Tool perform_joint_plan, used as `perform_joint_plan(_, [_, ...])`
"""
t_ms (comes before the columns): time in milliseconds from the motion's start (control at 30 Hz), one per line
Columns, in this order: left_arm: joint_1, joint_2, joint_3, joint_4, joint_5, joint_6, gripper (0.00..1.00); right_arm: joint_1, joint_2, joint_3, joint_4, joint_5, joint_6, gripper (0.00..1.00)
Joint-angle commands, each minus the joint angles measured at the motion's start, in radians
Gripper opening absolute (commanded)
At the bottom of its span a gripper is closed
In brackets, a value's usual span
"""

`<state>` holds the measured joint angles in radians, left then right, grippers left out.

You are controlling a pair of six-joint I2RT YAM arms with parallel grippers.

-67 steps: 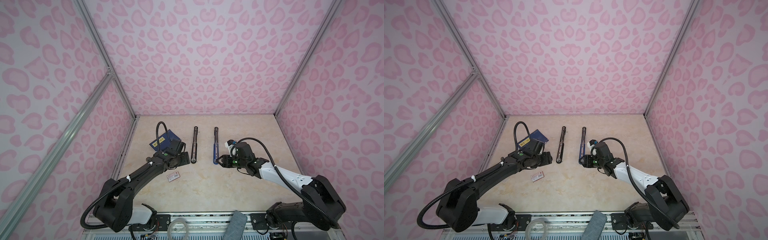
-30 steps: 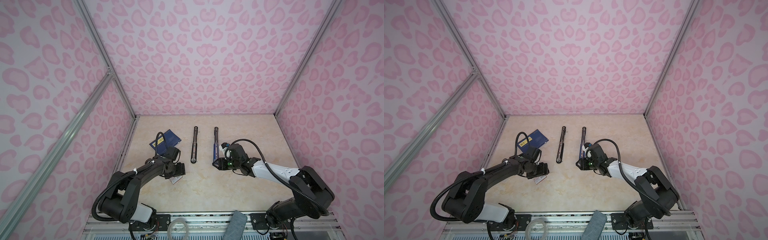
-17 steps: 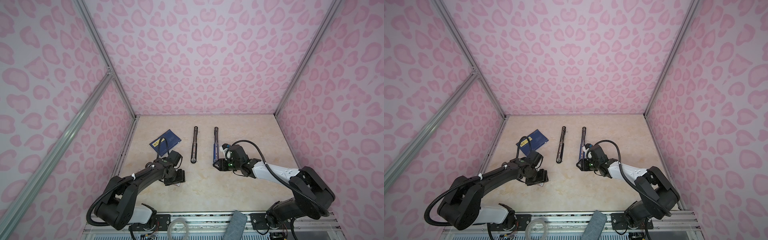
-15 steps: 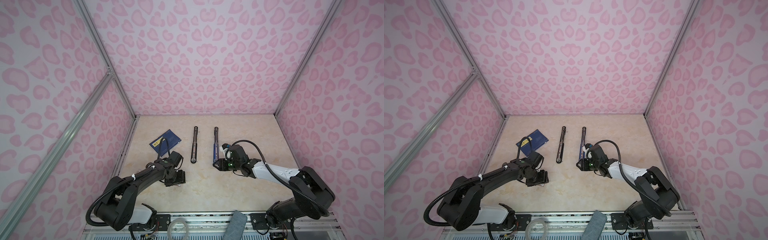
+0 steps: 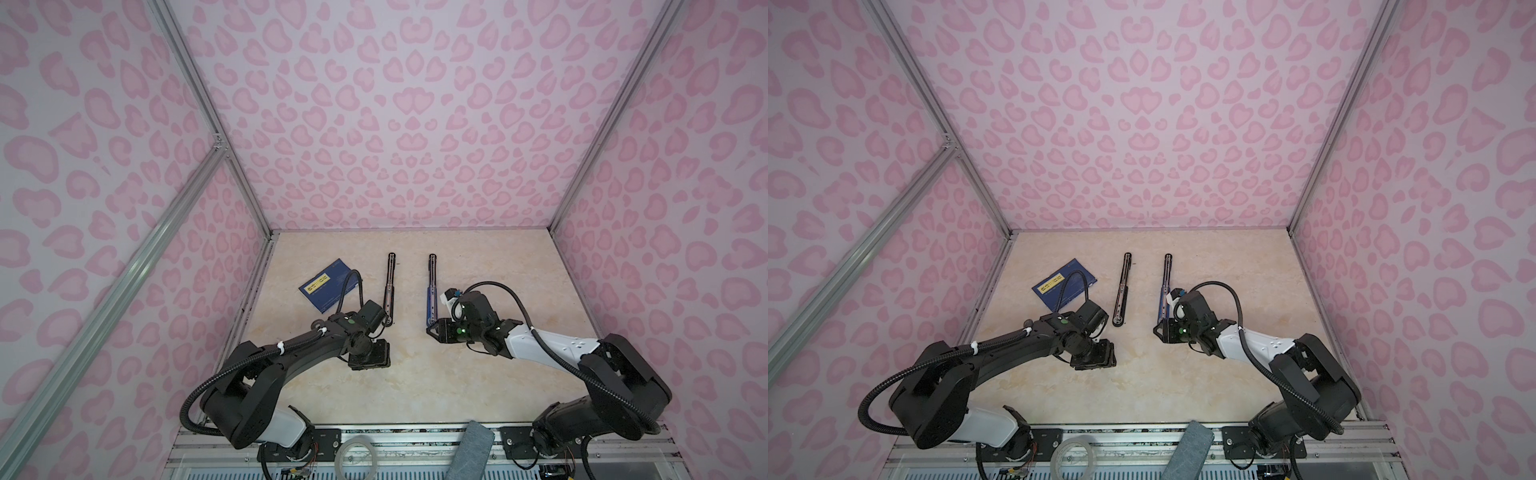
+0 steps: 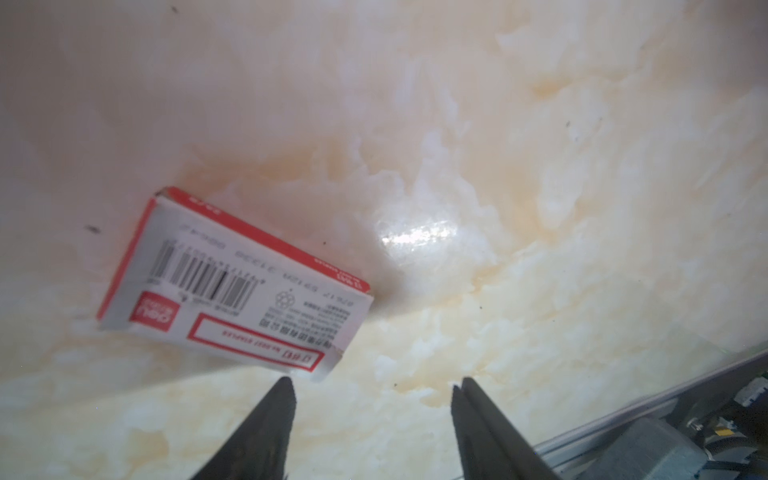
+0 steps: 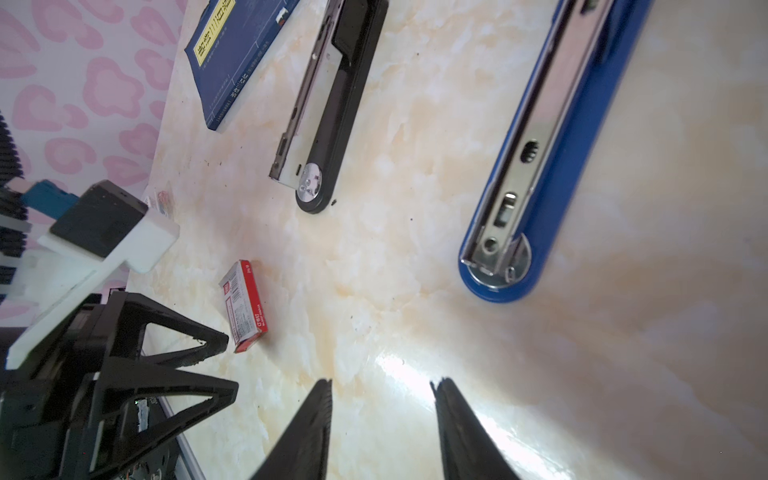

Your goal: Load the staples into the stapler

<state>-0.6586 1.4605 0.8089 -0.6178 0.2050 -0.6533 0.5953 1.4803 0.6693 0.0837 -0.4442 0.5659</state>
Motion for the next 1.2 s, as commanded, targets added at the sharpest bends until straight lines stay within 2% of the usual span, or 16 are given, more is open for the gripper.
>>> perform_joint_plan(0, [0.005, -0.037, 0.026, -0.078, -0.092, 0.022, 0.65, -0.001, -0.003, -0.003, 0.009, 0.006, 0.002, 0.44])
perform_joint_plan(167, [0.071, -0.05, 0.044, -0.084, -0.137, 0.067, 0.66, -0.002, 0.004, 0.007, 0.008, -0.004, 0.001, 0.44])
perform_joint_plan(233, [0.104, -0.039, 0.045, -0.064, -0.136, 0.093, 0.69, -0.002, 0.002, 0.007, 0.008, -0.004, 0.003, 0.44])
perform_joint_plan(300, [0.132, -0.025, 0.046, -0.044, -0.128, 0.12, 0.72, -0.002, -0.008, 0.001, 0.005, -0.002, 0.003, 0.44])
perform_joint_plan(467, [0.167, 0.024, 0.052, 0.01, -0.064, 0.17, 0.73, -0.002, -0.026, -0.016, 0.001, 0.006, 0.003, 0.44])
perform_joint_plan(633, [0.172, 0.078, 0.048, 0.068, 0.025, 0.187, 0.67, -0.002, -0.028, -0.017, 0.0, 0.003, 0.005, 0.44])
perform_joint_plan(933, [0.171, 0.063, -0.009, 0.134, 0.182, 0.134, 0.47, -0.008, -0.035, -0.018, -0.013, 0.005, -0.002, 0.43])
perform_joint_plan(1167, [0.163, 0.038, -0.043, 0.117, 0.209, 0.13, 0.46, -0.009, -0.038, -0.025, -0.01, 0.009, 0.003, 0.43])
